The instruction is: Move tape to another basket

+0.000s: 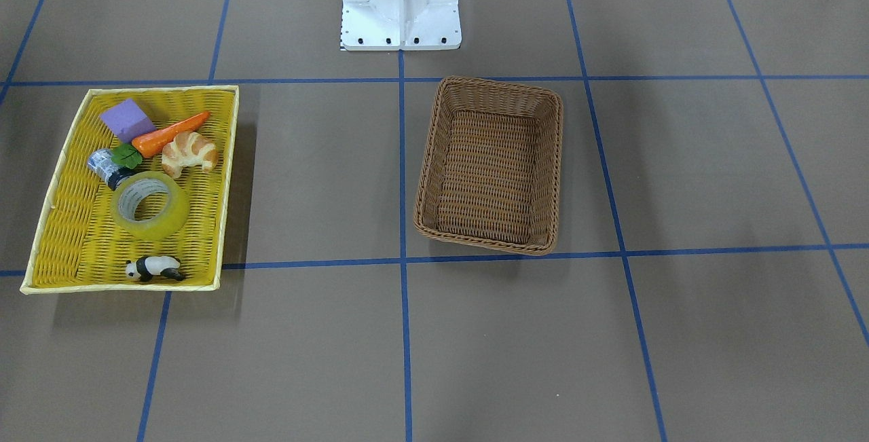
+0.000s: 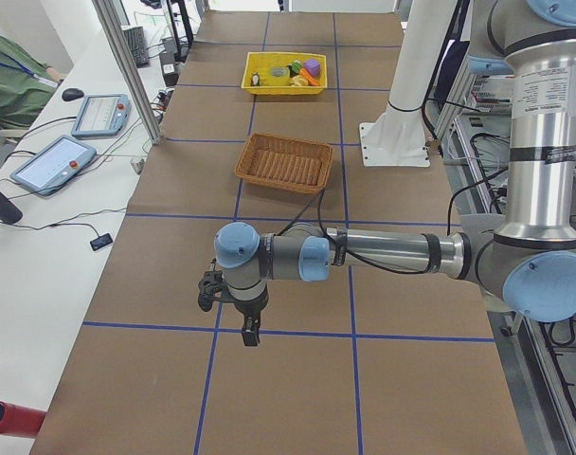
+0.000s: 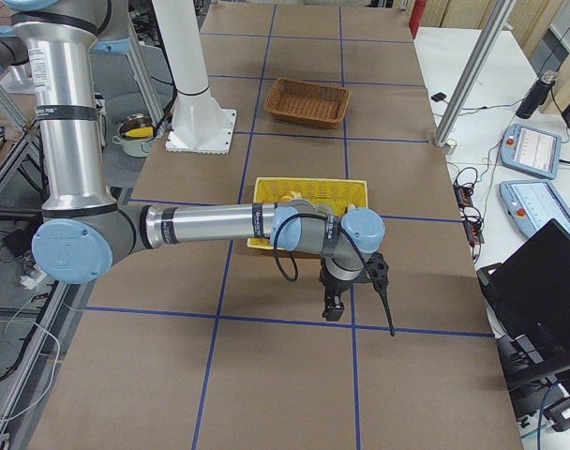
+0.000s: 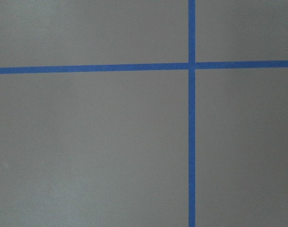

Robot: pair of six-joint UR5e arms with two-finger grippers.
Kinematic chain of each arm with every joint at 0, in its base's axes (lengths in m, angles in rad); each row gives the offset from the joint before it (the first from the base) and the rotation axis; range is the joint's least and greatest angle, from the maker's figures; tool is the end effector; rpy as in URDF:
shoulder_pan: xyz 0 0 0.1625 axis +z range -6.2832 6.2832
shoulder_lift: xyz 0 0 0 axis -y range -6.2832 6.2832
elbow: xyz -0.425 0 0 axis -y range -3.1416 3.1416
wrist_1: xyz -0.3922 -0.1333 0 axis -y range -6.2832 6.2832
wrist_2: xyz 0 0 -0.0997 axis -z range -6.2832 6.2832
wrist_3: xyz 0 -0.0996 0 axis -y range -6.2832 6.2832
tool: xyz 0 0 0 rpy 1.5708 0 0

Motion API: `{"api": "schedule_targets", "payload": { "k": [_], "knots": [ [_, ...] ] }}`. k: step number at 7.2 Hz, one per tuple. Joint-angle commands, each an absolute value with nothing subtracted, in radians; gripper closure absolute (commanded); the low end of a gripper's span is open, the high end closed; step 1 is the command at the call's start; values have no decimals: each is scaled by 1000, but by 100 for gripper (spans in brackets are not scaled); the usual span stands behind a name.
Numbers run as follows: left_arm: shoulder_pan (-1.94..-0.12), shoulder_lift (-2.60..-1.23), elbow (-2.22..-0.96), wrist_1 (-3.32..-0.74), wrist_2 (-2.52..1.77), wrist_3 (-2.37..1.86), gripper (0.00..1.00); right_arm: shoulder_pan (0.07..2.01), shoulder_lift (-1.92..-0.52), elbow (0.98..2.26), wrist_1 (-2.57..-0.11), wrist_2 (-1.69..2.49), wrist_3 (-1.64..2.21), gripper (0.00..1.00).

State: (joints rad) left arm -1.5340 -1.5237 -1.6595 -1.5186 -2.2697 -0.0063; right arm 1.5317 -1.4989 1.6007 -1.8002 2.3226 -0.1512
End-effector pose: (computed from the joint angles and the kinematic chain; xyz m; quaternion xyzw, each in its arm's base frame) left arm -0.0519 -0.4730 0.6480 -0.0123 0.3422 0.0125 0.9395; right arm 0.0453 -0.5125 0.6314 -0.0387 -0.3691 -0.0649 0.9263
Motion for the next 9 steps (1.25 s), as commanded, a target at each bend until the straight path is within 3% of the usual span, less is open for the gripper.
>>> {"api": "schedule_targets", "payload": {
  "k": [1,9],
  "knots": [
    [-1534,-1523,-1663,-1519,-2266,-6,2,1532,-1496,1603,-1798,2322,-153,0],
    [-1534,-1525,-1663,-1519,-2269,-12,2,1532,-1480,1618,-1798,2327,-138,0]
  ]
}}
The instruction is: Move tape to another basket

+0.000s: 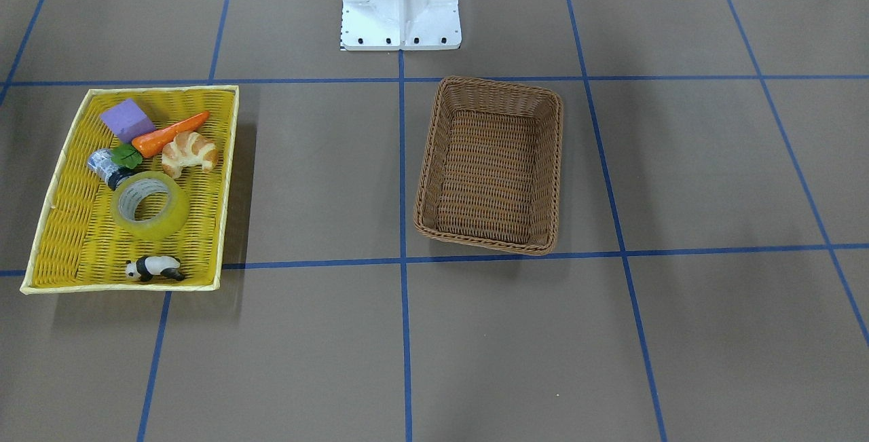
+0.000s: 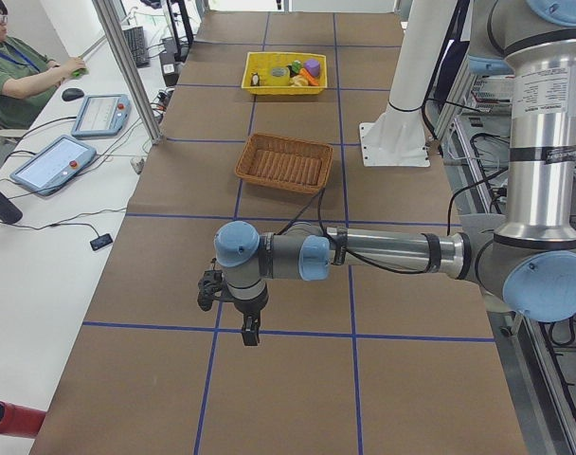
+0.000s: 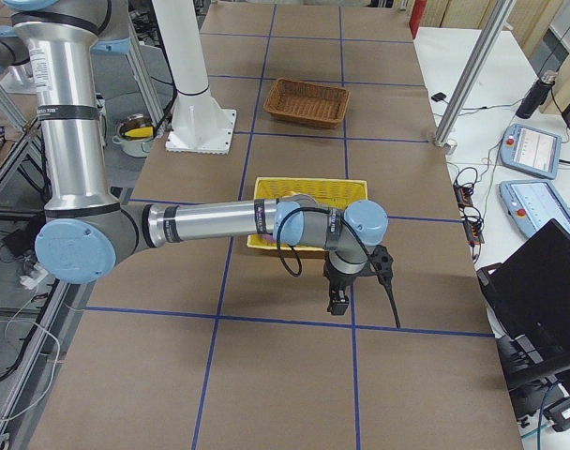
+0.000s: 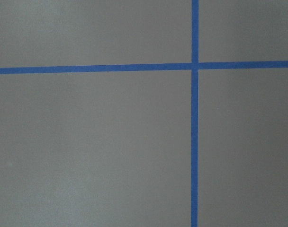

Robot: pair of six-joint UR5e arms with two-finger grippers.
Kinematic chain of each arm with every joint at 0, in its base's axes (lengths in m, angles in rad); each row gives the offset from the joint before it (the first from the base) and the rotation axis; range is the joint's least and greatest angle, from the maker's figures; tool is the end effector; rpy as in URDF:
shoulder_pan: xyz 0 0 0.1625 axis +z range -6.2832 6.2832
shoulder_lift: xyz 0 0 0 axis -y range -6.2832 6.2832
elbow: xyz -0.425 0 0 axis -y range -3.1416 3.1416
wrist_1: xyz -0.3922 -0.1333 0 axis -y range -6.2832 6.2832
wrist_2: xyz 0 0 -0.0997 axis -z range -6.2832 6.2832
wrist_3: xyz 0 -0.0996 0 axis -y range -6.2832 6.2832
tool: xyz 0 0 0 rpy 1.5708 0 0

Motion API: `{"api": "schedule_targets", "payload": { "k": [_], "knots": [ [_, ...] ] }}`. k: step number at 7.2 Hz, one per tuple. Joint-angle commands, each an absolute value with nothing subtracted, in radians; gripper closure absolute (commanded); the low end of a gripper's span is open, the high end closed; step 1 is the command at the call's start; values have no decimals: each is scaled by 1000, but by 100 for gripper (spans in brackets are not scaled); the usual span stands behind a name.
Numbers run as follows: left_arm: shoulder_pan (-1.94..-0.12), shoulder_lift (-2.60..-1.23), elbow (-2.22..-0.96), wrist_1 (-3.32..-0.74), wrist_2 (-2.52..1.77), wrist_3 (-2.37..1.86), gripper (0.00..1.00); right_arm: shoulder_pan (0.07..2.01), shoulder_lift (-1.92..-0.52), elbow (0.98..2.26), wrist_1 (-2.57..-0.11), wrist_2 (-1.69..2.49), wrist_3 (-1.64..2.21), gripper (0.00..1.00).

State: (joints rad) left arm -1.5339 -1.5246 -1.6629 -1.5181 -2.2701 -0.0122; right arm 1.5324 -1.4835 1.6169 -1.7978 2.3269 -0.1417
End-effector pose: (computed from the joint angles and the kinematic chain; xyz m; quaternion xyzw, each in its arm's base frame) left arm -0.0518 -0.4736 0.6459 -0.0116 0.3424 0.0104 0.9394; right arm 0.0450 -0.5204 0.6152 -0.0244 -0.3705 -0.0663 0.9262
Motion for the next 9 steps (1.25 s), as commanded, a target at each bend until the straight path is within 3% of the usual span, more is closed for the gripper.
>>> {"api": "schedule_targets", "payload": {
  "k": [1,9],
  "knots": [
    [-1534,-1525,-1664,-1519,-2269,-12,2,1532,-1480,1618,-1798,2326,-138,0],
    [-1532,-1512,-1669,-1523,-2281,-12,2,1426,-1407,1687,-1603,2397,-81,0]
  ]
}}
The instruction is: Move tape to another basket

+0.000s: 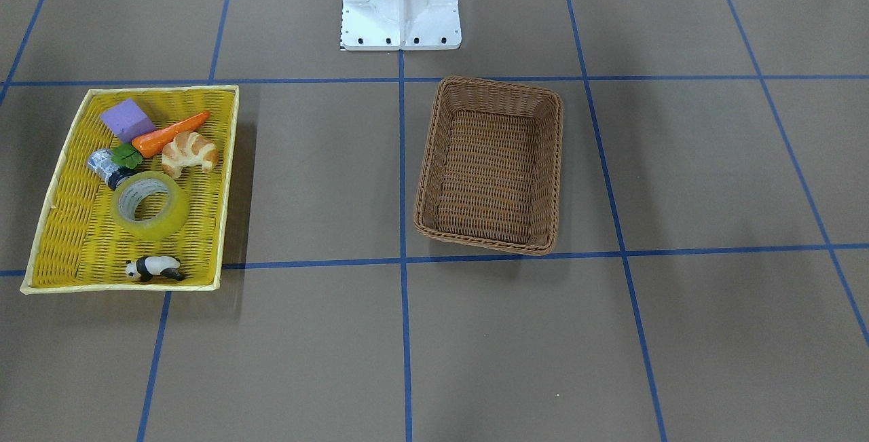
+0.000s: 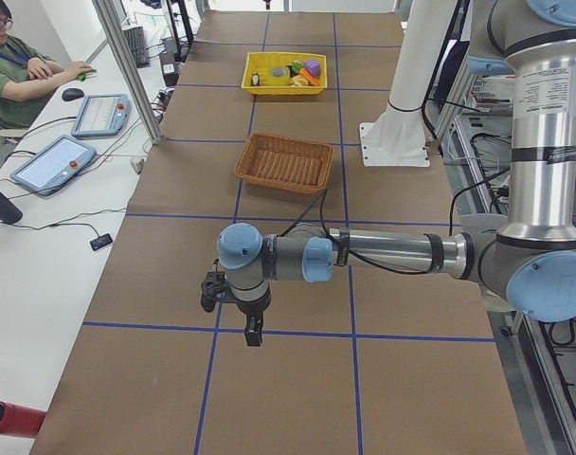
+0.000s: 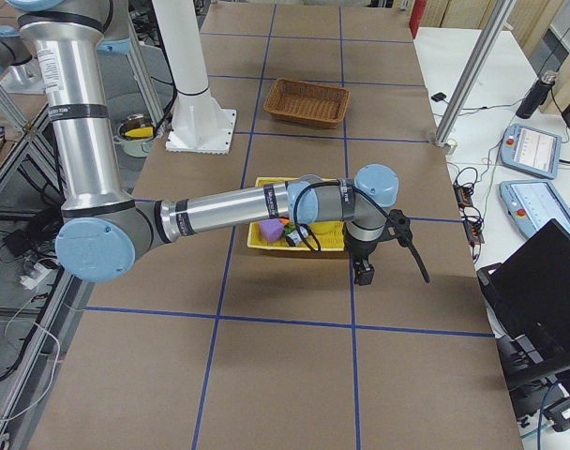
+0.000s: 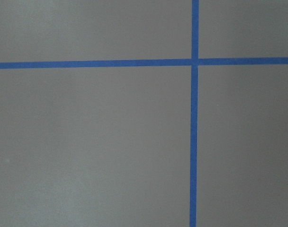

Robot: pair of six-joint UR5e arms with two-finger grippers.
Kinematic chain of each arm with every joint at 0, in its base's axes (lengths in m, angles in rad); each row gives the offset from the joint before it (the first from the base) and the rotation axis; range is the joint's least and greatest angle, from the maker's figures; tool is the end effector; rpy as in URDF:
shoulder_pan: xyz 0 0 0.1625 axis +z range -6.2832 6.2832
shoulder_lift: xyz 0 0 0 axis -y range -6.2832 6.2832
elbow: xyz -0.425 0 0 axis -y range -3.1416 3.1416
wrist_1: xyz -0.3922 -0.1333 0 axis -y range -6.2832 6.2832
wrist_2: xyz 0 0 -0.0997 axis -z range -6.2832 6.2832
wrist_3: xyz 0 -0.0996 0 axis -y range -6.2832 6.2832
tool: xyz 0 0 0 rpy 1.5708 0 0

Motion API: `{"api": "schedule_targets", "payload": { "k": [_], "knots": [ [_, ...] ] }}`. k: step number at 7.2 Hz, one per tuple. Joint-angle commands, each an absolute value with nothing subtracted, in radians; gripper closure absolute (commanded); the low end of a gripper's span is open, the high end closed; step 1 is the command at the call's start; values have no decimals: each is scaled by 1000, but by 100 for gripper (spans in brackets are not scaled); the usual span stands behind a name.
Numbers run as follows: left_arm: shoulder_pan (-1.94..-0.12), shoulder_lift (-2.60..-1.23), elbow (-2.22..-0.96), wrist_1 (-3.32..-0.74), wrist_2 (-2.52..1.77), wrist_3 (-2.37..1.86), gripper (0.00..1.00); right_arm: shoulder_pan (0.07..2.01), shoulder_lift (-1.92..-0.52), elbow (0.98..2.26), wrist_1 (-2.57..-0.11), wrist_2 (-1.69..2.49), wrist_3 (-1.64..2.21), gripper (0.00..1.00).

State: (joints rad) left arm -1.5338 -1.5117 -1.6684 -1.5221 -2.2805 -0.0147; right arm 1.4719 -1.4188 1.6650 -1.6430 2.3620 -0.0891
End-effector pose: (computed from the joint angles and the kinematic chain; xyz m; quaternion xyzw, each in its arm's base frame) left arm -0.0511 -0.4679 0.6482 -0.0138 0.3472 0.0087 0.9376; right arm 0.0074 -0.5585 0.5387 0.0783 -0.3843 -0.1196 0.9121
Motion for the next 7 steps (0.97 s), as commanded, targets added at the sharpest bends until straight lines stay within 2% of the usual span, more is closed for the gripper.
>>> {"api": "schedule_targets", "payload": {
  "k": [1,4,7],
  "knots": [
    [-1532,-1513,-1670,-1525,-2281,-12,2,1364,-1381,1704,-1603,2398,-81,0],
    [-1532,-1514,-1671,-1526,-2283,-14,2,1206,-1359,1723,-1601,2398,-83,0],
    [-1532,-1522,-1669,-1525,-2283,-15,2,1123,-1327,1642,-1595,2390,-86,0]
  ]
}}
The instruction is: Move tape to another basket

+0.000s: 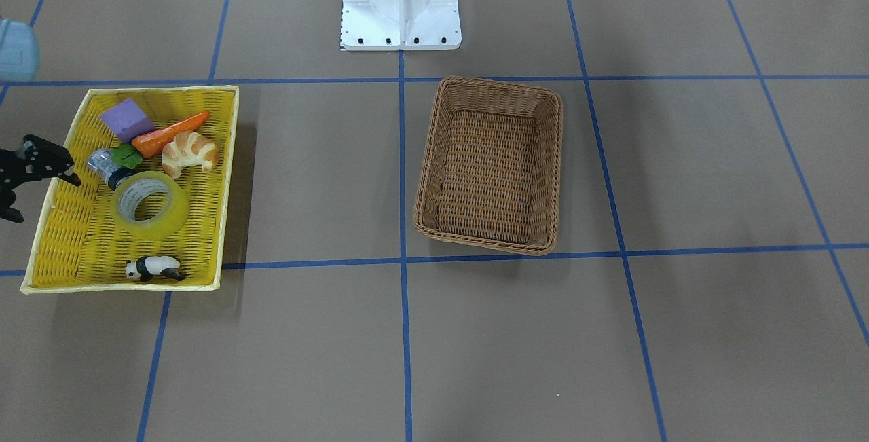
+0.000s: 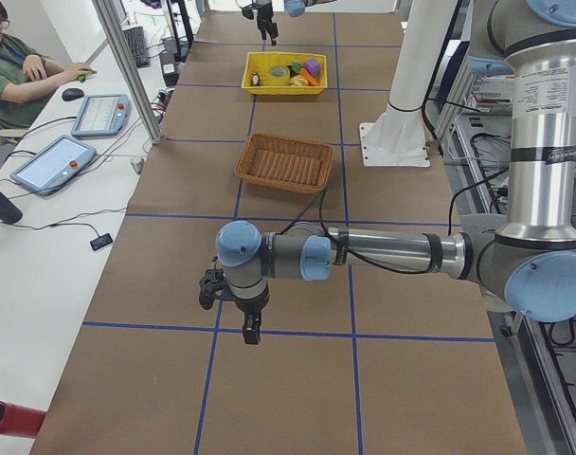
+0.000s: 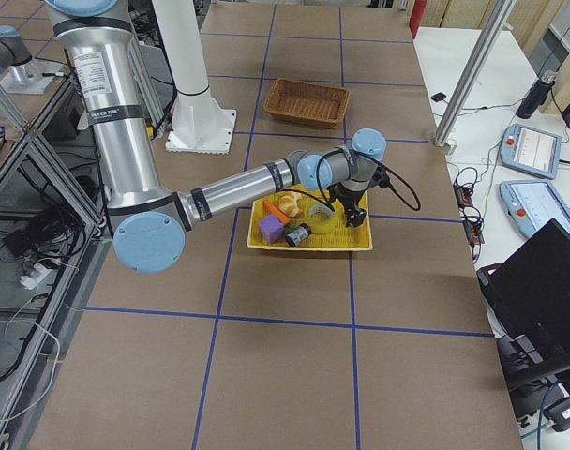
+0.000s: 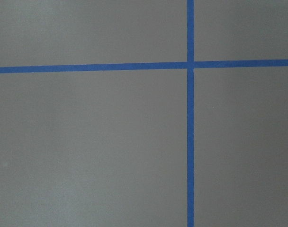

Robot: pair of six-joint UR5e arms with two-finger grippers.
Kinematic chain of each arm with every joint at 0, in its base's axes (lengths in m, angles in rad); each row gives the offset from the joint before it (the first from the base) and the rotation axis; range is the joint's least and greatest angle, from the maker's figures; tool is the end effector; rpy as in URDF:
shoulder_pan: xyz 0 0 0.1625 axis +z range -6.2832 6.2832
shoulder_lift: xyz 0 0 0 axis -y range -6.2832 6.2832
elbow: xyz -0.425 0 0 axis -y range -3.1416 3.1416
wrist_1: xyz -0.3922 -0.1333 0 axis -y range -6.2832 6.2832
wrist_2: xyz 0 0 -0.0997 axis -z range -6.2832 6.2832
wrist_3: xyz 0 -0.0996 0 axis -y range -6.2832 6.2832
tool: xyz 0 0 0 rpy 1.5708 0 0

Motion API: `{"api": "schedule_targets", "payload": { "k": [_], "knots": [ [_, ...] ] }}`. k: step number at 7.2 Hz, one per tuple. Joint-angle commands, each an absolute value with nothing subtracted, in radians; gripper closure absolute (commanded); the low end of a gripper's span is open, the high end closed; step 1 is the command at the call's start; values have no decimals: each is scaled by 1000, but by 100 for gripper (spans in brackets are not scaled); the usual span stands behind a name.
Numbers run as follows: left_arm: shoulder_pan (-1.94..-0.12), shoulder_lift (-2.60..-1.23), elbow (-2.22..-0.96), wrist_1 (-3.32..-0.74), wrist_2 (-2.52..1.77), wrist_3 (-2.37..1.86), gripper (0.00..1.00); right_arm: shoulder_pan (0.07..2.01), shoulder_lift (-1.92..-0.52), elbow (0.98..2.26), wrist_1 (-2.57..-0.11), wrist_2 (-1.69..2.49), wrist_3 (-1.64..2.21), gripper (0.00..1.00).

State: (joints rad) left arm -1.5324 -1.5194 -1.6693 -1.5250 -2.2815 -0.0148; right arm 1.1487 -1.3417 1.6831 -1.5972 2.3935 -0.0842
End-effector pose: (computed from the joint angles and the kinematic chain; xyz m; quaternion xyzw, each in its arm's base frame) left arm -0.0502 -0.4720 0.6438 -0.0086 0.3478 0.0113 0.9375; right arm -0.1834 -0.5555 0.4786 0.0753 -0.4135 -0.2874 0.8607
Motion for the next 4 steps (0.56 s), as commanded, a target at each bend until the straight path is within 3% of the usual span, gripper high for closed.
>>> {"api": "schedule_targets", "payload": {
  "k": [1,4],
  "knots": [
    [-1532,-1523,-1669,-1525,-2283,-15,2,1111,-1325,1620,-1595,2390,-86,0],
    [-1531,-1531,-1669,-1525,-2283,-15,2,1063,-1296,1565,-1595,2387,-84,0]
  ]
}}
